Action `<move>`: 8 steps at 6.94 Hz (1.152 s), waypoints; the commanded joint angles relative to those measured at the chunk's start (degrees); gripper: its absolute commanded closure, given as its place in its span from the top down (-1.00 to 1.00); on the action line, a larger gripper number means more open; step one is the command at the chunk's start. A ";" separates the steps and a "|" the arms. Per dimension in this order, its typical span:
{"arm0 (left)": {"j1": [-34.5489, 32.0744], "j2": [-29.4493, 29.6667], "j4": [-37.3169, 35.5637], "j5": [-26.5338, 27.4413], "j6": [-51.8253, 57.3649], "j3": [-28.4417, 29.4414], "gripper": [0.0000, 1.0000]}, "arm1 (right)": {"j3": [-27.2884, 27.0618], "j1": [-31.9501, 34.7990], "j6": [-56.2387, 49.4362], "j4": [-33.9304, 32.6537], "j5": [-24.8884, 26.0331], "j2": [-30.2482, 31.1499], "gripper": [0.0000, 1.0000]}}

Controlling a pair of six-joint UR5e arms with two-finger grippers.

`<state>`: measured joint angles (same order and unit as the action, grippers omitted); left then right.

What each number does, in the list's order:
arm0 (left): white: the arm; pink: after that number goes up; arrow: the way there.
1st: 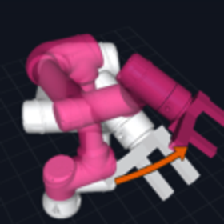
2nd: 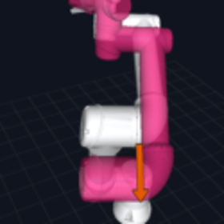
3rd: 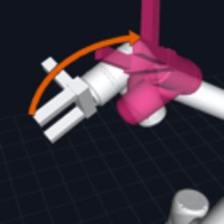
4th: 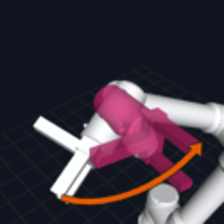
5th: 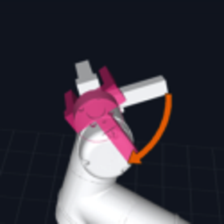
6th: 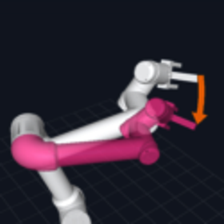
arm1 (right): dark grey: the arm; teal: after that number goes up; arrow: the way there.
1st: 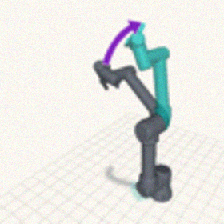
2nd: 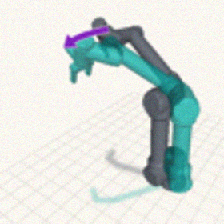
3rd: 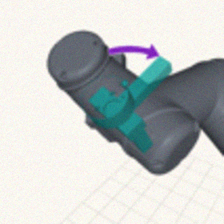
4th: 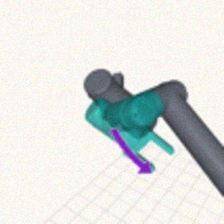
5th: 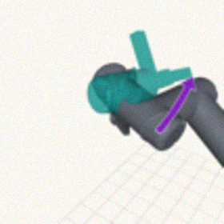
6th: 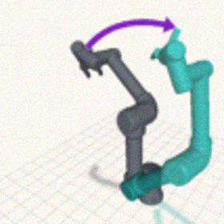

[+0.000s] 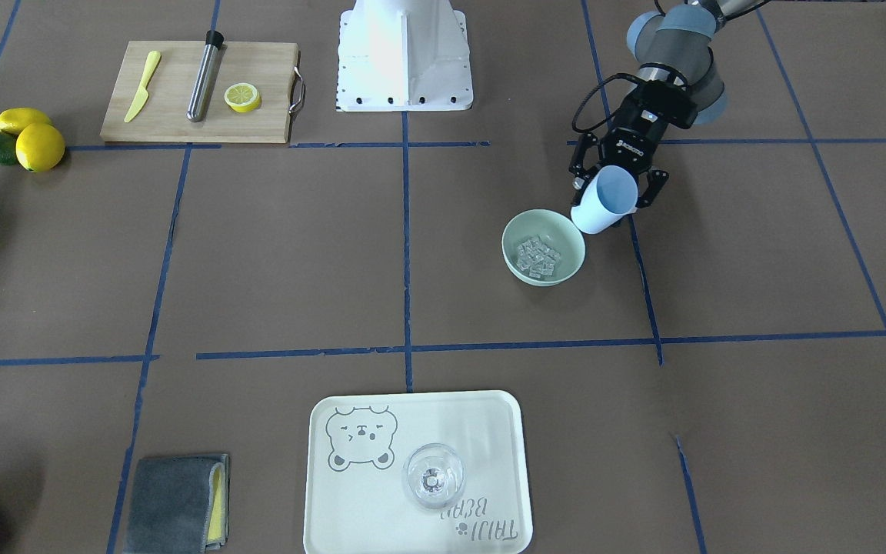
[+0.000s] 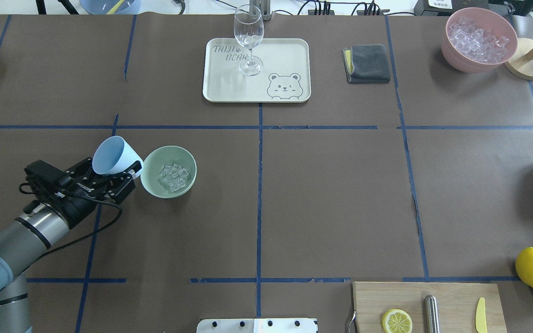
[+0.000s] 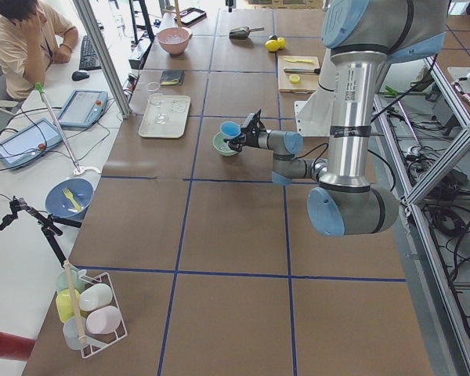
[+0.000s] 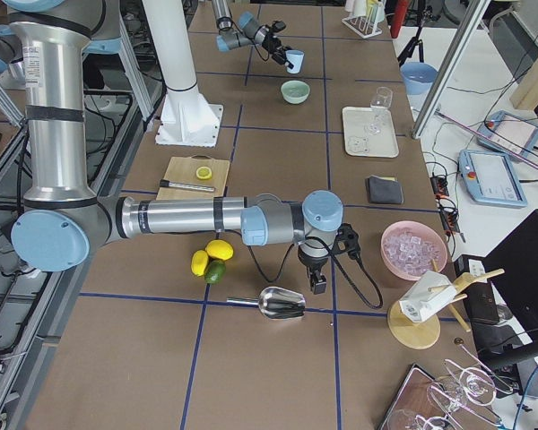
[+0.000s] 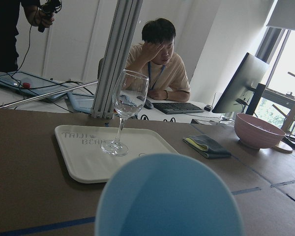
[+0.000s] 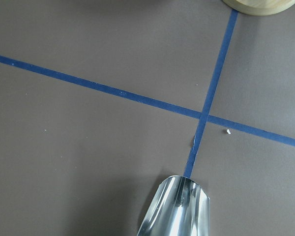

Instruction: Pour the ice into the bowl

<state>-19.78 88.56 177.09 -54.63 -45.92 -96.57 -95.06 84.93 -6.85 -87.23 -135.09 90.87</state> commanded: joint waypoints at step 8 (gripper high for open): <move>-7.12 -10.25 0.28 6.11 -17.58 14.20 -1.00 | 0.23 -0.03 0.00 -0.04 0.00 0.09 1.00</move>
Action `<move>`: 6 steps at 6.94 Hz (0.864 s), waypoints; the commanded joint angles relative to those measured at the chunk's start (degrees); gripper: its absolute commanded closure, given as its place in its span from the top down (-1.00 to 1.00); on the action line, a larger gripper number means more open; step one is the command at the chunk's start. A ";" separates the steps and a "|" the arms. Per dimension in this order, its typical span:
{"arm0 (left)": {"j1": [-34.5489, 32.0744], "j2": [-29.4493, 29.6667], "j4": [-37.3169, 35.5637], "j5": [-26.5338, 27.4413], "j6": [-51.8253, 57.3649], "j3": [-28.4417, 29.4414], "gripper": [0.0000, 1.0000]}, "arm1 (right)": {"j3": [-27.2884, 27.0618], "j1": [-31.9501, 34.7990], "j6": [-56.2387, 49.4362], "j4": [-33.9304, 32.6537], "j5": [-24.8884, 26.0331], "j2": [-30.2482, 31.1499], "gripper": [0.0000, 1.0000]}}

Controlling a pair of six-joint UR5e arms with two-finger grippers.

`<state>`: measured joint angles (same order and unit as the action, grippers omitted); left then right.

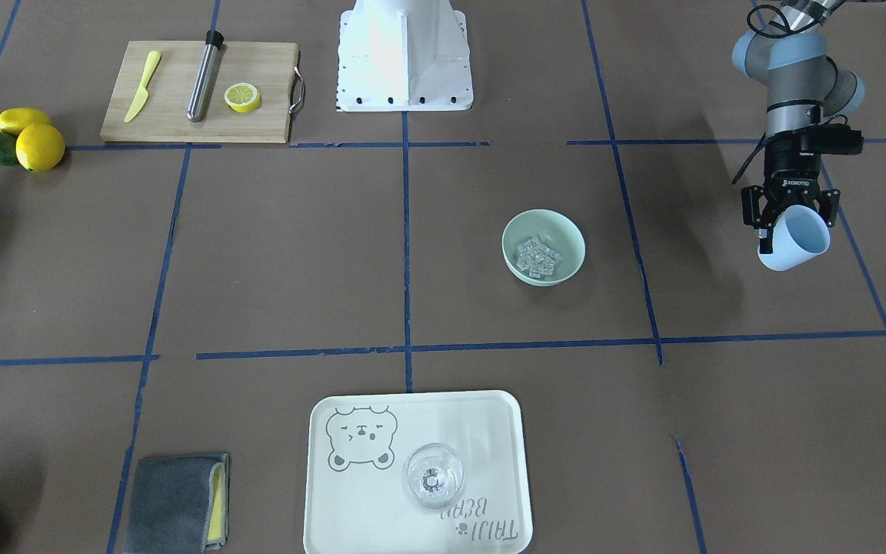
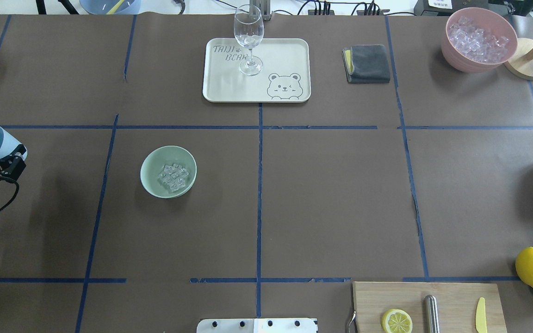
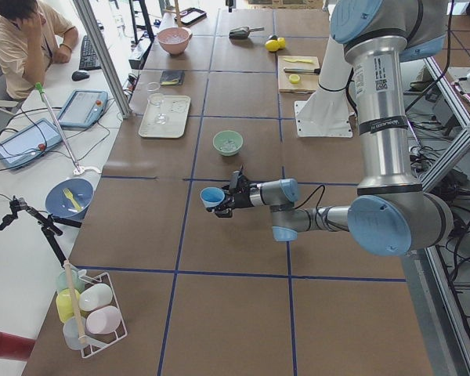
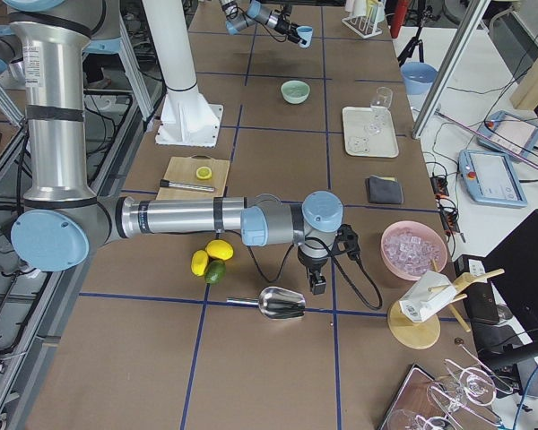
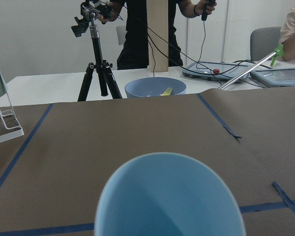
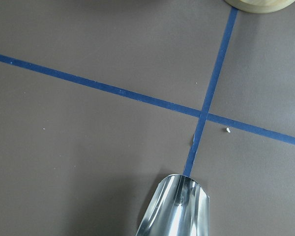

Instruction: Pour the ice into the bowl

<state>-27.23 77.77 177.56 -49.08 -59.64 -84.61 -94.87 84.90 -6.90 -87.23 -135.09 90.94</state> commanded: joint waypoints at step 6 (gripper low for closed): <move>8.95 1.42 -0.64 6.89 -5.92 4.10 -0.90 | -0.14 0.09 -0.05 0.04 0.00 0.38 1.00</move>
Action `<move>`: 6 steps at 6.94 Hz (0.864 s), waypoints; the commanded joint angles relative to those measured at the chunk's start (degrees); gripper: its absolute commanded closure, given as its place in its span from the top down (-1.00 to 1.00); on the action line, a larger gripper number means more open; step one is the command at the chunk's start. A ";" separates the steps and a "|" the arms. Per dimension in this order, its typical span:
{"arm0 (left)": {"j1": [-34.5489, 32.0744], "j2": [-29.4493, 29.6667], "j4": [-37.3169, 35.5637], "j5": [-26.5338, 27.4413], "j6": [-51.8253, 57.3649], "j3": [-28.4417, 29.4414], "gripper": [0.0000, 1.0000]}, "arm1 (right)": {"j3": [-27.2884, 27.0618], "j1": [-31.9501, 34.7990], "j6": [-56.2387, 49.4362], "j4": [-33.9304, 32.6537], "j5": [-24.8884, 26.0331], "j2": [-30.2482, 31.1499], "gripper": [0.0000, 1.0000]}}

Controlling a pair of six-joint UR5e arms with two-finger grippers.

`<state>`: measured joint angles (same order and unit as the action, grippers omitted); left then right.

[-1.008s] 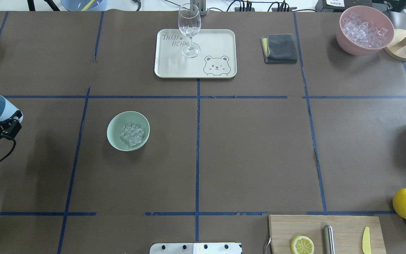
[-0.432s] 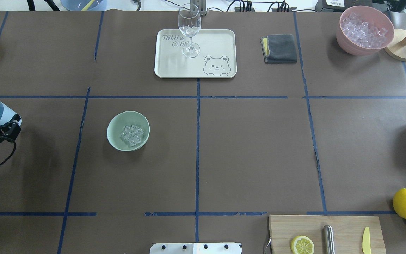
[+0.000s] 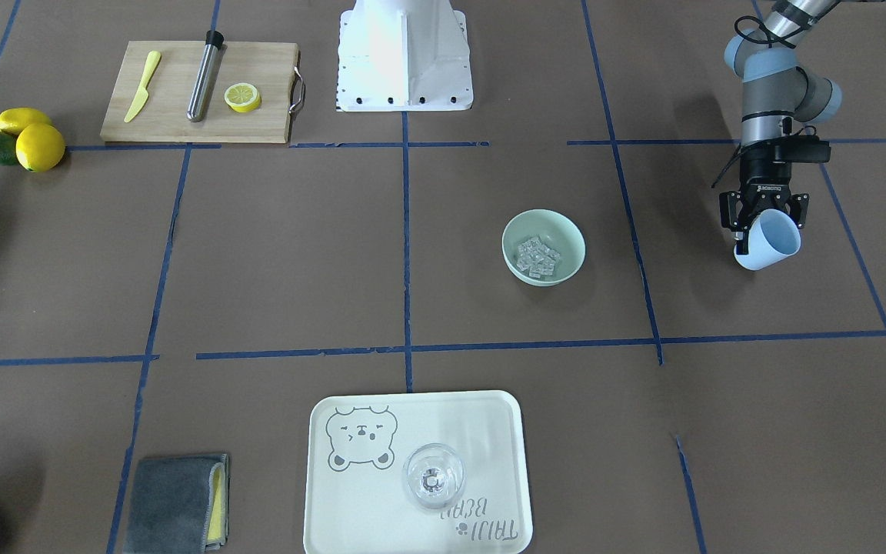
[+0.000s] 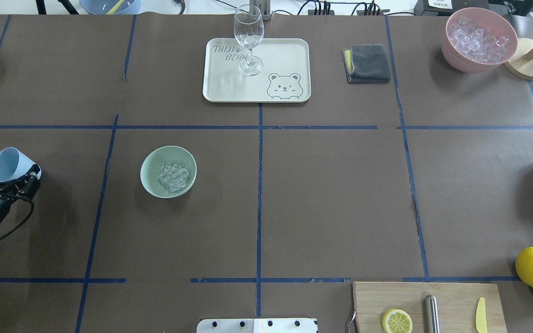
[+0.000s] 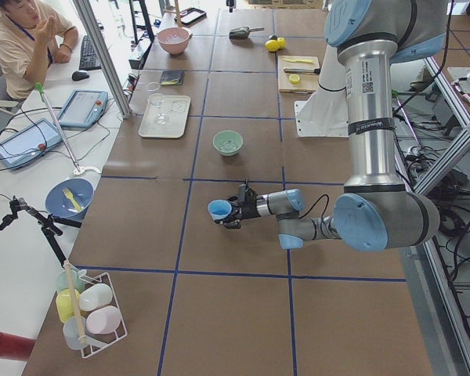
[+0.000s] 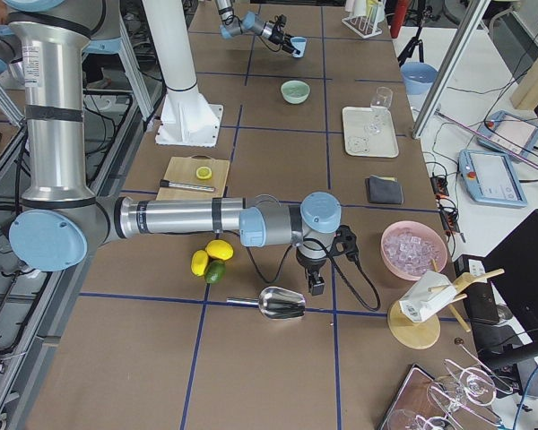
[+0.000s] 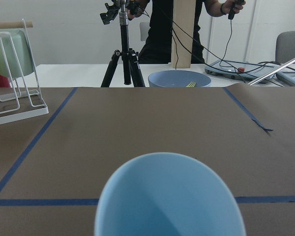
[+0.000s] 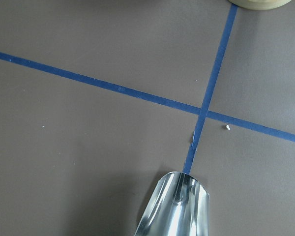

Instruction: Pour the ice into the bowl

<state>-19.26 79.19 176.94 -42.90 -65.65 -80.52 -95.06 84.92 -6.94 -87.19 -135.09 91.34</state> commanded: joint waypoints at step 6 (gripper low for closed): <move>0.55 -1.66 7.40 -3.73 11.55 -2.79 1.00 | 0.05 -0.02 0.00 0.00 0.00 0.07 1.00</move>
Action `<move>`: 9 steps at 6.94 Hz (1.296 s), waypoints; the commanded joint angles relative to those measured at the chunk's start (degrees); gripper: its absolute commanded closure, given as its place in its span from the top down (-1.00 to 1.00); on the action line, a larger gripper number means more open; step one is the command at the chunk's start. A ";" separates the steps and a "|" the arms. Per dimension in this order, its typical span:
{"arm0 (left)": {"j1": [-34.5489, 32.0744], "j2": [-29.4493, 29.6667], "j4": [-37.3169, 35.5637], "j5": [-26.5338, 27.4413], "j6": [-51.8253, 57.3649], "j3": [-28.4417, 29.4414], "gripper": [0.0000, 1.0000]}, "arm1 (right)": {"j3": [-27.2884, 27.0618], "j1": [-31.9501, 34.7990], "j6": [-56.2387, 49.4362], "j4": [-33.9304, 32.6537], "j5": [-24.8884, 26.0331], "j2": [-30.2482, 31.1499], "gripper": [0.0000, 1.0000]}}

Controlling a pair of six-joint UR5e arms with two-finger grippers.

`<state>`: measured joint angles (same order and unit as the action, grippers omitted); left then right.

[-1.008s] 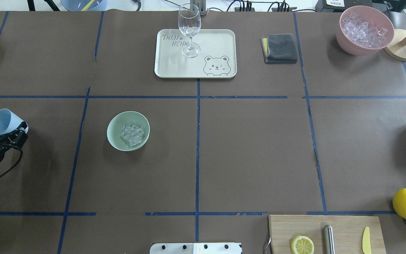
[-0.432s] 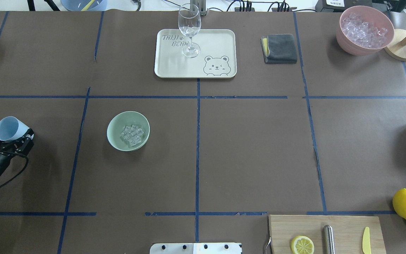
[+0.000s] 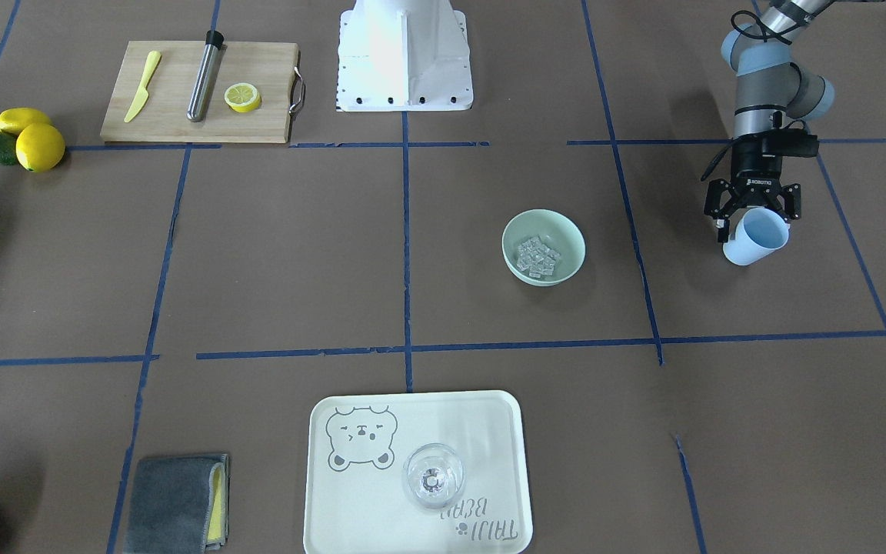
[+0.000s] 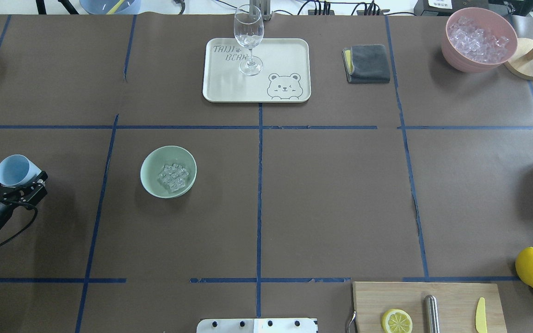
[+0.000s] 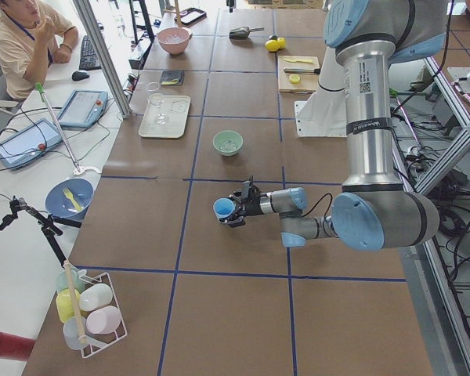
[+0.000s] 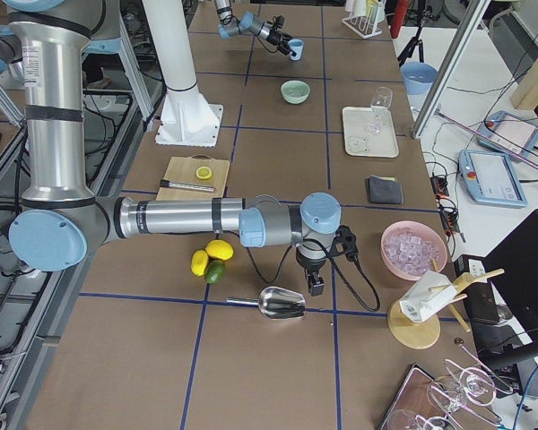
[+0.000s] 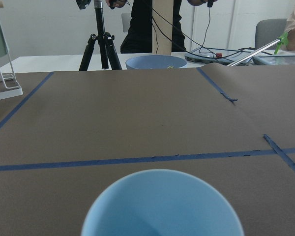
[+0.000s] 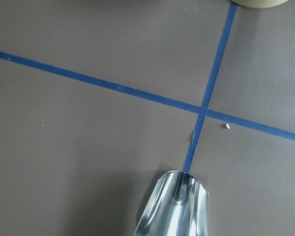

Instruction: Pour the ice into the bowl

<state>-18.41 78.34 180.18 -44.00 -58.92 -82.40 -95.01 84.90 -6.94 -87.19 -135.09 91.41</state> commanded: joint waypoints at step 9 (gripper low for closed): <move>-37.93 -4.51 -3.37 -52.83 35.57 -8.56 1.00 | -0.44 0.00 0.09 0.00 0.00 -0.18 1.00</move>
<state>-47.45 73.71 181.68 -84.22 -29.85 -90.00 -95.38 84.96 -6.86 -87.19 -135.09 91.26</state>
